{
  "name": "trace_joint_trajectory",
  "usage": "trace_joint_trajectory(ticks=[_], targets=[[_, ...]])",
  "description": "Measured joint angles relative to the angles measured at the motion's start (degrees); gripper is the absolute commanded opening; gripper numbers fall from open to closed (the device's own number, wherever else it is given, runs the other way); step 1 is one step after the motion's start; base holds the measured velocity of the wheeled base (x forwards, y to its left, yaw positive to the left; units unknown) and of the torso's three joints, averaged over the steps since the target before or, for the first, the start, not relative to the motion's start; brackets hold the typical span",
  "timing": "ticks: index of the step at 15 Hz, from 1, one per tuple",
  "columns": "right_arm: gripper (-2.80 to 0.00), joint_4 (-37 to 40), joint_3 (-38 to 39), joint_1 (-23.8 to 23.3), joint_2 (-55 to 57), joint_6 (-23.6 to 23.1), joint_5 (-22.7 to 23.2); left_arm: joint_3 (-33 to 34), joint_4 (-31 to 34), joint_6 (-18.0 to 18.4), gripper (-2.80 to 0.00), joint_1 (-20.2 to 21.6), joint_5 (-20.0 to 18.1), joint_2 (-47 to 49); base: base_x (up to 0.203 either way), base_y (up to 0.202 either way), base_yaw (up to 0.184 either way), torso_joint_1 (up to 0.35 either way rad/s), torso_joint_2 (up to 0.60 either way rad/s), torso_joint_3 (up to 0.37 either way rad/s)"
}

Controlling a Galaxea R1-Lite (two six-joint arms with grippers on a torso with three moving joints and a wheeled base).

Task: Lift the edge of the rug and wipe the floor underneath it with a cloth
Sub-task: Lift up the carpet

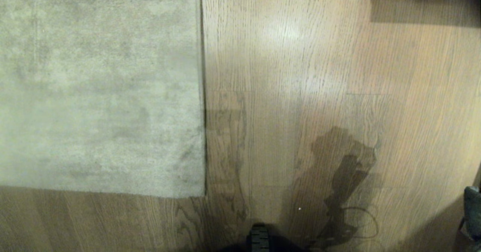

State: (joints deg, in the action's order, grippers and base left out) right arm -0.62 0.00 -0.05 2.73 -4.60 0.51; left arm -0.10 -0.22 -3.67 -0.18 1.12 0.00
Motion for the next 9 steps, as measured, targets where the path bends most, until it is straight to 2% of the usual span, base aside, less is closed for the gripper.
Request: trace_joint_trajectory(ticks=[4, 9], targets=[[-2.8, 0.0, 0.0, 0.1, -2.3, 4.9, -0.1, 0.0, 0.0, 0.0, -2.8, 0.0, 0.0, 0.0, 0.0, 0.0, 0.0, 0.0, 0.0, 0.0], [-2.8, 0.0, 0.0, 0.1, -2.8, 5.3, -0.2, 0.0, 0.0, 0.0, -2.8, 0.0, 0.0, 0.0, 0.0, 0.0, 0.0, 0.0, 0.0, 0.0]])
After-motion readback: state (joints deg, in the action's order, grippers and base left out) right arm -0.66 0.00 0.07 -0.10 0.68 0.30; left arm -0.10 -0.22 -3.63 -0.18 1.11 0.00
